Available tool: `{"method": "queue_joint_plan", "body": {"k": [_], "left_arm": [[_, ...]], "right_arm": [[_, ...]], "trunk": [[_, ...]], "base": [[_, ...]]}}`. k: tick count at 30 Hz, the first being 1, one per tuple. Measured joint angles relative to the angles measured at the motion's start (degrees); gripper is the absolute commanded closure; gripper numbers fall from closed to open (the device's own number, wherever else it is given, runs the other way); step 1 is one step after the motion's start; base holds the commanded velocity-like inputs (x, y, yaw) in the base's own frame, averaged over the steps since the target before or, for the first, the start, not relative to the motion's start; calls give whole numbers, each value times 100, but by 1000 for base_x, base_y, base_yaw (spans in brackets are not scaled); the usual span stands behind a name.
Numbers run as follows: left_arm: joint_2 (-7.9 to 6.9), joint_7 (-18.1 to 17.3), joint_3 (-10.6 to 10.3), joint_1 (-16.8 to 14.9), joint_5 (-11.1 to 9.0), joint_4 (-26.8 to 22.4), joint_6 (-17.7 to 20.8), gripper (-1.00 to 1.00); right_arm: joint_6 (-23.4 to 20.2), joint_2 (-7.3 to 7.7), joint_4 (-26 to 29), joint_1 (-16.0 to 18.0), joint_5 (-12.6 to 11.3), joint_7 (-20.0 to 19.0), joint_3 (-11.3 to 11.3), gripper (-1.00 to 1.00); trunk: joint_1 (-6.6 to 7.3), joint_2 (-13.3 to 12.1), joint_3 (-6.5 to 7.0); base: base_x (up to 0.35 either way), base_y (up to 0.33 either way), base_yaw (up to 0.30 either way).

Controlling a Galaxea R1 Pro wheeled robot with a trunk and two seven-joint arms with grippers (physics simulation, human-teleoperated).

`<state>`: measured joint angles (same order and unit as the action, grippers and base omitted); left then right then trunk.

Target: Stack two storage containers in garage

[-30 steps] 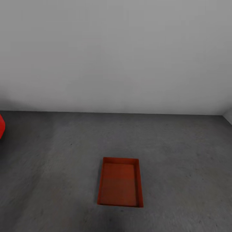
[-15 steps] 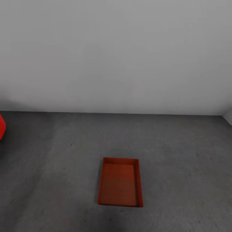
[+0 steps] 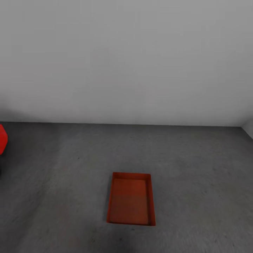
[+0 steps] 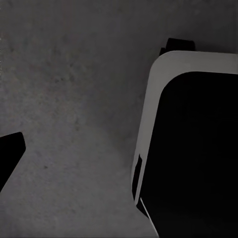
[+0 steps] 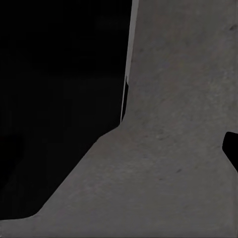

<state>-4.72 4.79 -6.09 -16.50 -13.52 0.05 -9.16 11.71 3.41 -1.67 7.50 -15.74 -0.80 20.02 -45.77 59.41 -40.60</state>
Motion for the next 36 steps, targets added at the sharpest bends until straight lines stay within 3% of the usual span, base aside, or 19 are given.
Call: {"method": "queue_joint_plan", "body": {"k": [36], "left_arm": [[-3,-6,6,9,-1,0,19,-100]], "right_arm": [[-9,-22,0,0,-23,1,-11,-100]], "trunk": [[791,-1445,647]], "base": [[0,0,0]]}}
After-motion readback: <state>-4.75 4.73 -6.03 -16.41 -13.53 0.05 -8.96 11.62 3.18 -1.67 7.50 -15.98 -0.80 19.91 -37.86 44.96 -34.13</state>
